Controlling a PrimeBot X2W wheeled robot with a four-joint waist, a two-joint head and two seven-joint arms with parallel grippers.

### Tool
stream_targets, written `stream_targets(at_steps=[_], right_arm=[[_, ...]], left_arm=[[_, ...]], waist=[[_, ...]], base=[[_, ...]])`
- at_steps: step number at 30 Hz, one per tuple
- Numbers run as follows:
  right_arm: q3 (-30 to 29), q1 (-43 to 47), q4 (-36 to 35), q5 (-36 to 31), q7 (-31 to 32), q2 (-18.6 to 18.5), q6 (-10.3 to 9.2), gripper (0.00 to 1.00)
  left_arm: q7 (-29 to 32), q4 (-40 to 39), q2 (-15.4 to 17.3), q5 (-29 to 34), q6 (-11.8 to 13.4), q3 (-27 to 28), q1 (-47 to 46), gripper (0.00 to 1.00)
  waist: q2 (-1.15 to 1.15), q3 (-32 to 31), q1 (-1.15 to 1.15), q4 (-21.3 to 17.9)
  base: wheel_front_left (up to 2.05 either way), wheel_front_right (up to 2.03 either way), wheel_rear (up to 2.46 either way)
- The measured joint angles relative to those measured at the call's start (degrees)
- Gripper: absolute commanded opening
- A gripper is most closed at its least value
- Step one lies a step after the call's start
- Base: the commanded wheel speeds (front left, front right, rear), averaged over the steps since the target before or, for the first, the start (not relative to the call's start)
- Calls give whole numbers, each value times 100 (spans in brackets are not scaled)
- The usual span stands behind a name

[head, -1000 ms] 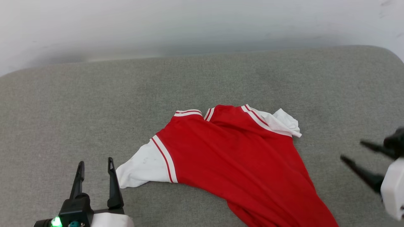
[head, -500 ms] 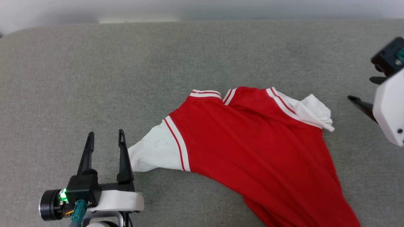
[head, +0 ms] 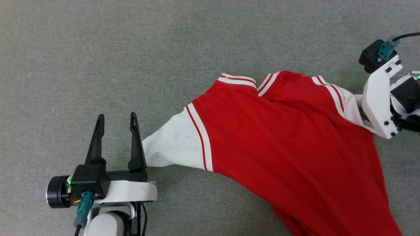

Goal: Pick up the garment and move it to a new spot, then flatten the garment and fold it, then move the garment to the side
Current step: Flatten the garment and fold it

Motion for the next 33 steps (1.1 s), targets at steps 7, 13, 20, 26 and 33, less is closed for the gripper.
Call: stream_targets(at_steps=[7,13,20,26,33], right_arm=[[298,-113,321,376,-705,44,1,0],[212,-98,380,723,-1536,-110,3,0],[-232,322,504,1199,-1954,-805,2,0],[-469,1068,1091,1521,-1945,-887,2,0],[-676,1376,1692,1501,-2209,-501,1,34]], left_arm=[[0,65,-60,33,-8,125,-38,100],[0,121,-75,57,-15,264,40,100],[0,120,-90,107,-56,336,142,100],[0,142,-96,147,-110,378,181,100],[0,310,-70,211,-208,421,179,100]], waist=[[0,58,-1,-10],[0,-245,0,-179],[0,-535,0,-414],[0,-542,0,-479],[0,-669,0,-501]], base=[[0,0,0],[0,0,0],[0,0,0],[0,0,0],[0,0,0]])
